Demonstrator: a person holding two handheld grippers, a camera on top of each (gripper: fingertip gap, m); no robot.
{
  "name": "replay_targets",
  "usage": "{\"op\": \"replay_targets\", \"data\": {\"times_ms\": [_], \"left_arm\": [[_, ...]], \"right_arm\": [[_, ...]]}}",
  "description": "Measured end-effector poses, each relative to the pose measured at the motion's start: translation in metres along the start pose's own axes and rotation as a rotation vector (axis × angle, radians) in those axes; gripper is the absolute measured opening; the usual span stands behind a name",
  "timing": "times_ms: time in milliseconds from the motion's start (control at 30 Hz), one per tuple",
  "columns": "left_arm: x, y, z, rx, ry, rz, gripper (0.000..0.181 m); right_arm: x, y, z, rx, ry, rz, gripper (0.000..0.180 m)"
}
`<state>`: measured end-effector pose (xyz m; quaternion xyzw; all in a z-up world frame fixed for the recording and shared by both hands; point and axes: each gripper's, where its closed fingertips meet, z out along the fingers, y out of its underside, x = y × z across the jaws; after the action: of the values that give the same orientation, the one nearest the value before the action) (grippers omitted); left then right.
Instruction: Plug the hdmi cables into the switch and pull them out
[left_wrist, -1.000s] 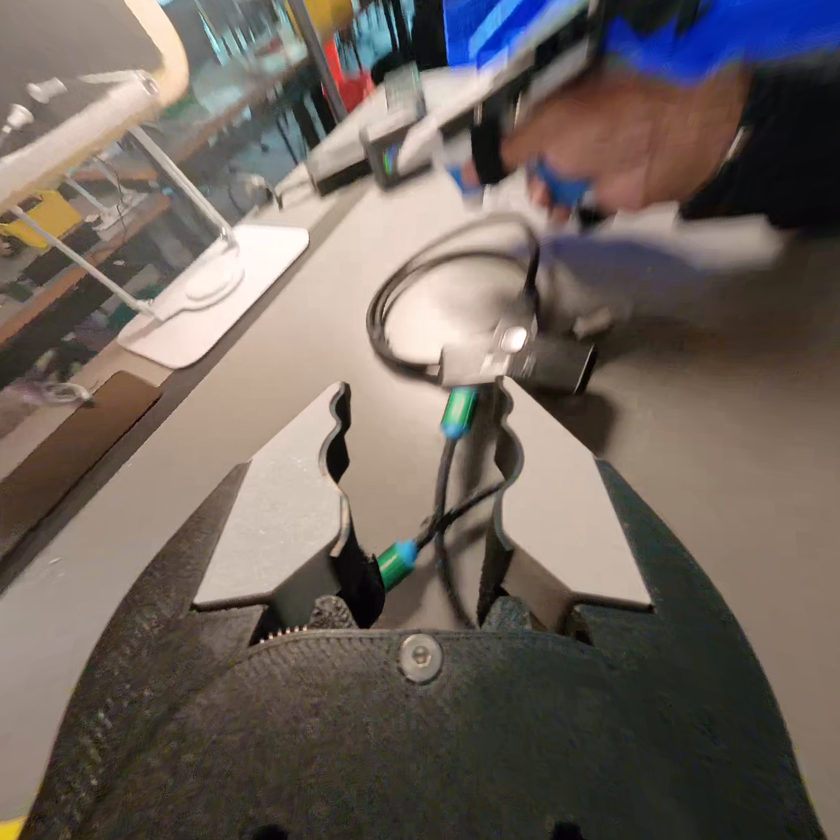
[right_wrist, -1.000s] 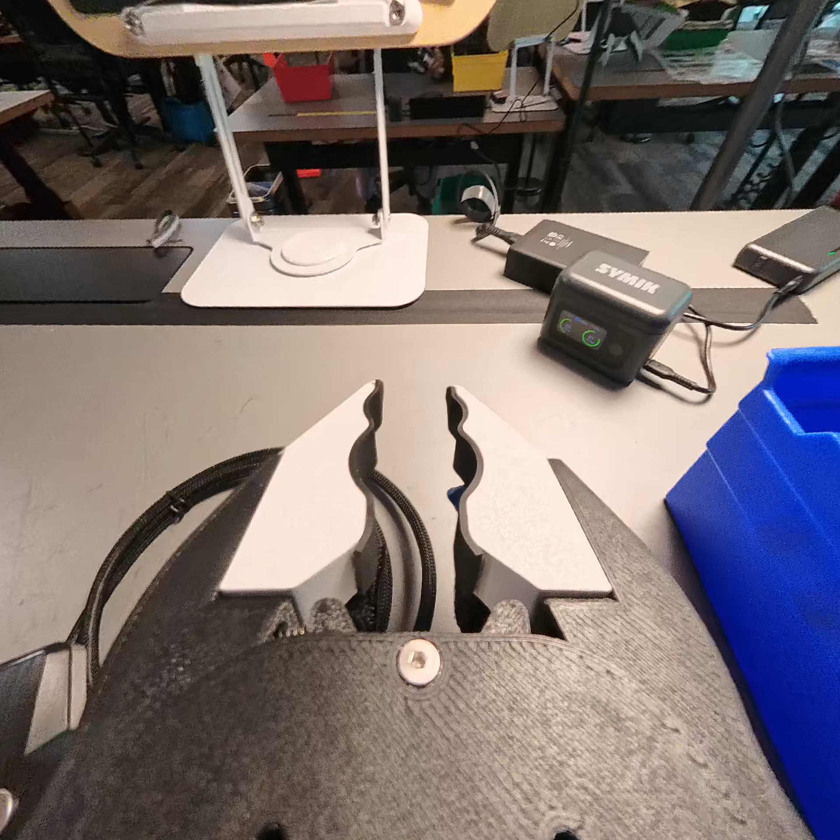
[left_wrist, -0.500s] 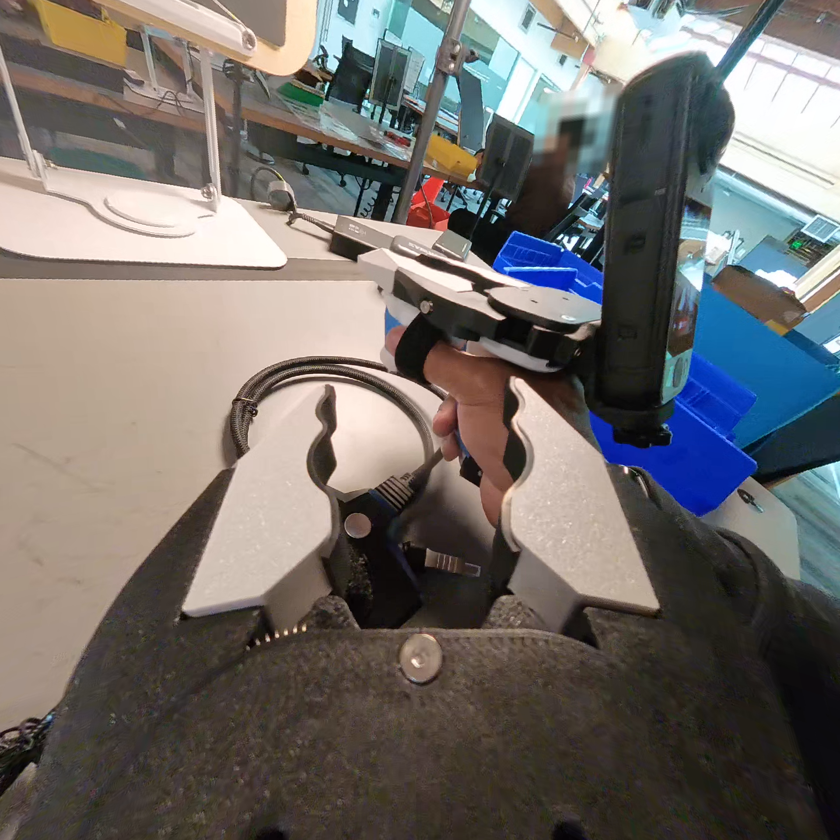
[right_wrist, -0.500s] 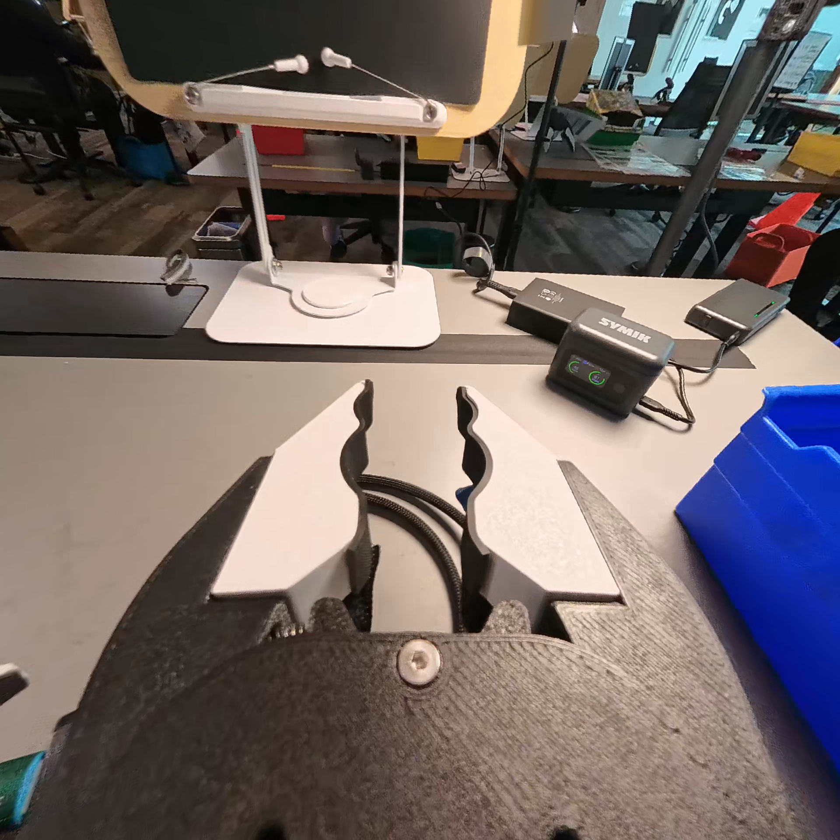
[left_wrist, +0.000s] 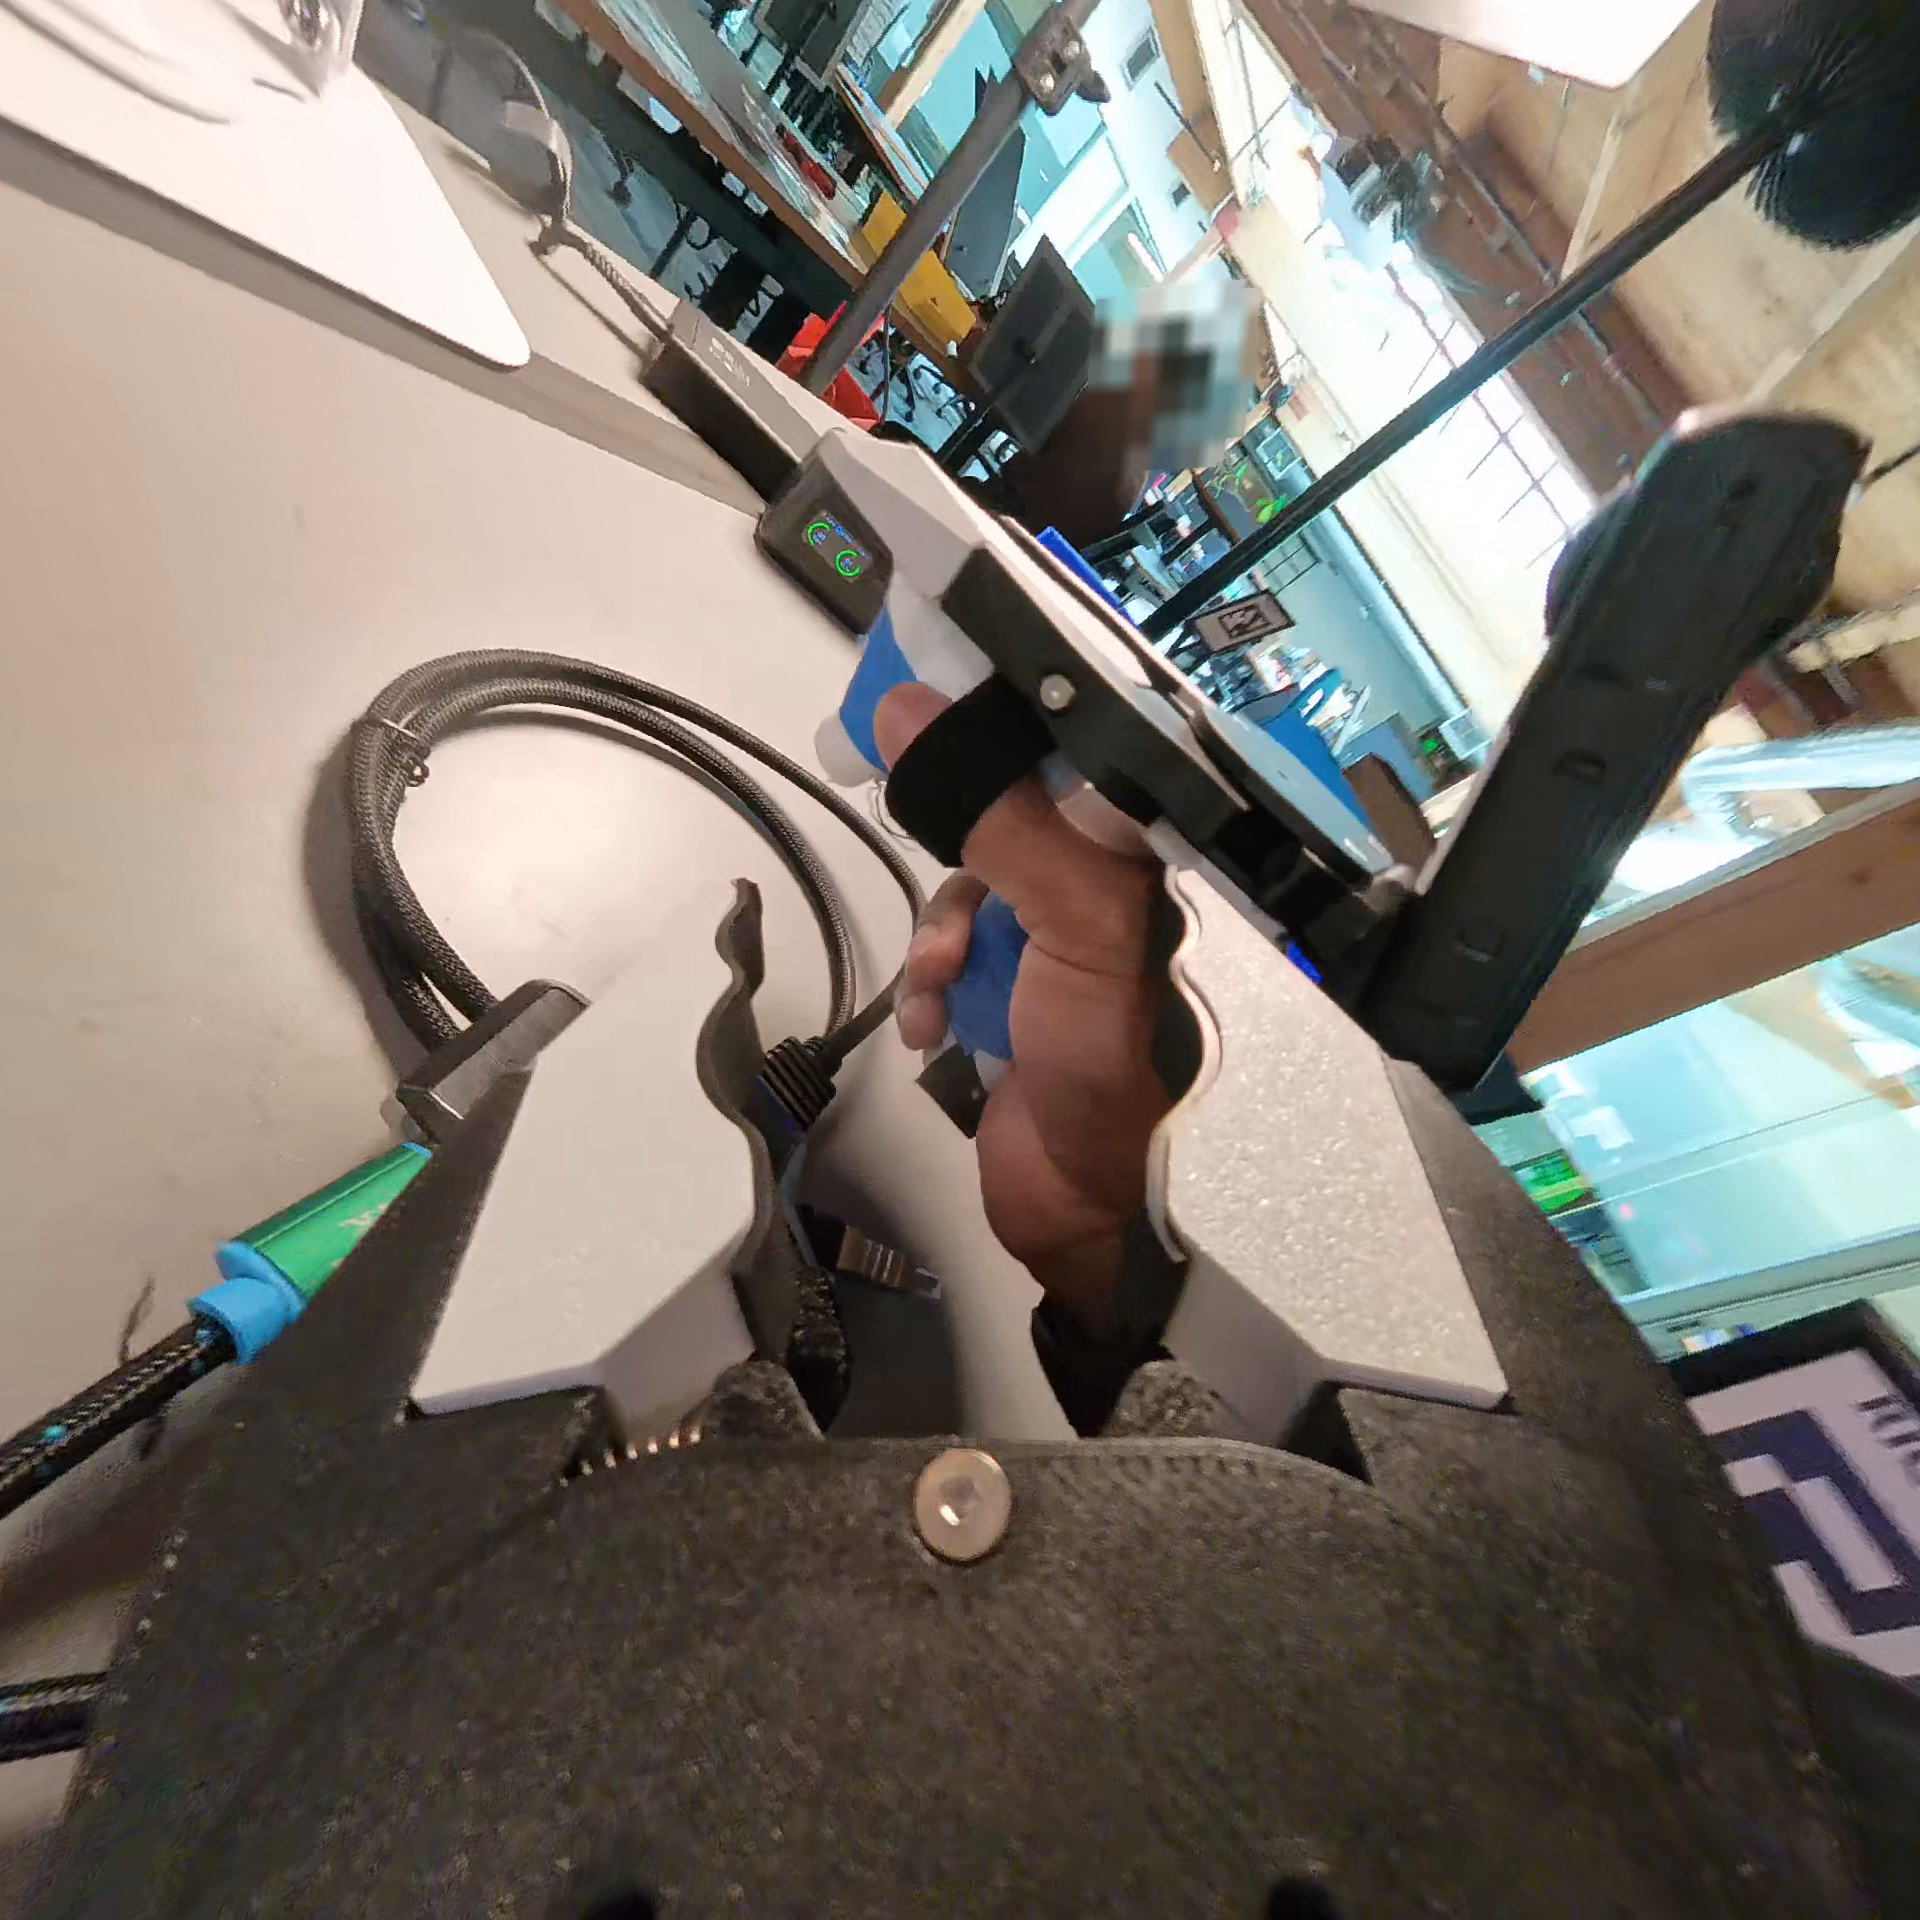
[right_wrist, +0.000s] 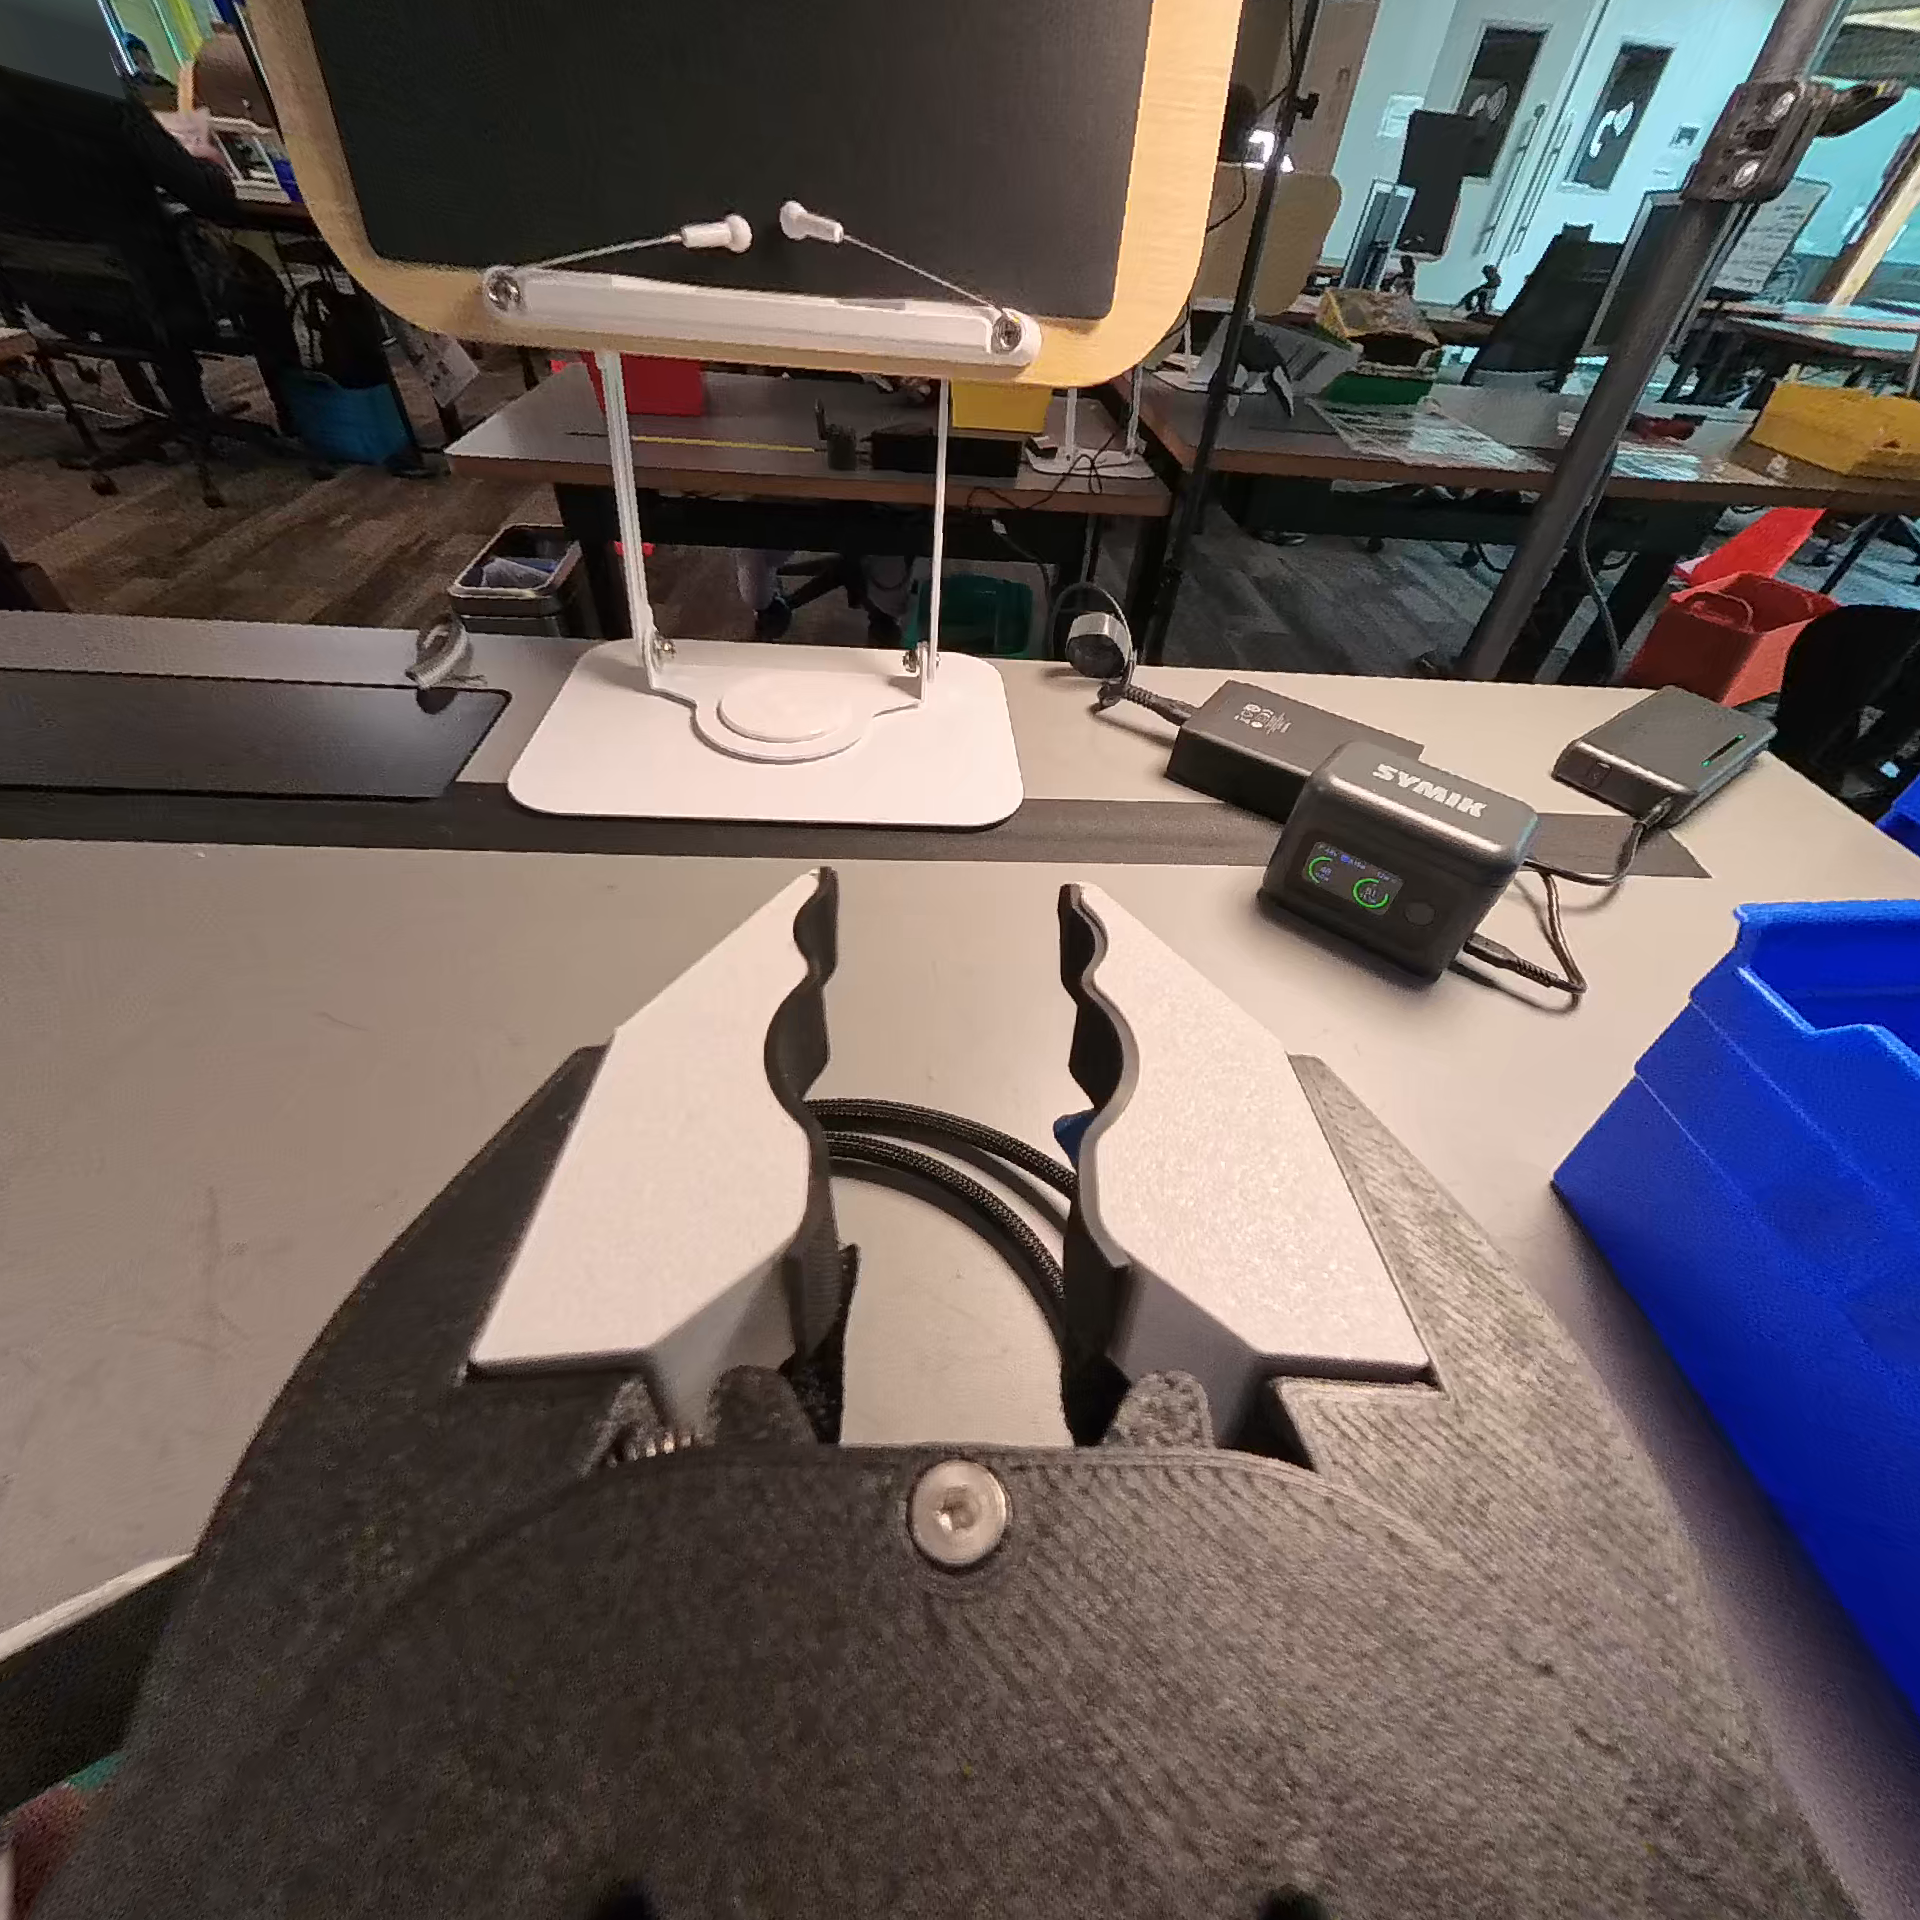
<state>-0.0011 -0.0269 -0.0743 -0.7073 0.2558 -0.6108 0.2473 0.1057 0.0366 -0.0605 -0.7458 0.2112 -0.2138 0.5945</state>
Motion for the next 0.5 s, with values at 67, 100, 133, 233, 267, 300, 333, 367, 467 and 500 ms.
{"op": "replay_targets", "data": {"times_ms": [67,100,133,233,267,300,333,367,467,500], "left_arm": [[-0.002,0.0,0.003,-0.002,0.014,-0.071,0.075],[-0.003,0.001,0.004,-0.003,0.023,-0.099,0.075],[-0.002,0.002,0.004,-0.006,0.033,-0.123,0.074],[0.003,0.005,0.0,-0.023,0.077,-0.191,0.073],[0.005,0.006,-0.001,-0.031,0.095,-0.207,0.073],[0.008,0.007,-0.002,-0.04,0.102,-0.206,0.073],[0.01,0.009,-0.002,-0.05,0.101,-0.194,0.073],[0.011,0.012,-0.002,-0.066,0.099,-0.192,0.073],[0.009,0.015,0.0,-0.077,0.09,-0.212,0.075],[0.007,0.014,0.001,-0.069,0.084,-0.217,0.075]], "right_arm": [[-0.001,-0.001,-0.002,0.007,-0.002,0.0,0.045],[-0.002,-0.002,-0.002,0.012,0.0,-0.002,0.046],[-0.002,-0.003,-0.003,0.017,0.003,-0.005,0.046],[0.0,-0.004,-0.002,0.02,0.016,-0.016,0.05],[0.001,-0.005,-0.002,0.021,0.021,-0.019,0.051],[0.002,-0.005,-0.001,0.021,0.024,-0.021,0.053],[0.003,-0.005,-0.001,0.021,0.026,-0.022,0.055],[0.003,-0.005,-0.001,0.021,0.028,-0.022,0.057],[0.004,-0.006,0.0,0.02,0.033,-0.027,0.06],[0.004,-0.005,0.001,0.017,0.036,-0.026,0.061]]}}
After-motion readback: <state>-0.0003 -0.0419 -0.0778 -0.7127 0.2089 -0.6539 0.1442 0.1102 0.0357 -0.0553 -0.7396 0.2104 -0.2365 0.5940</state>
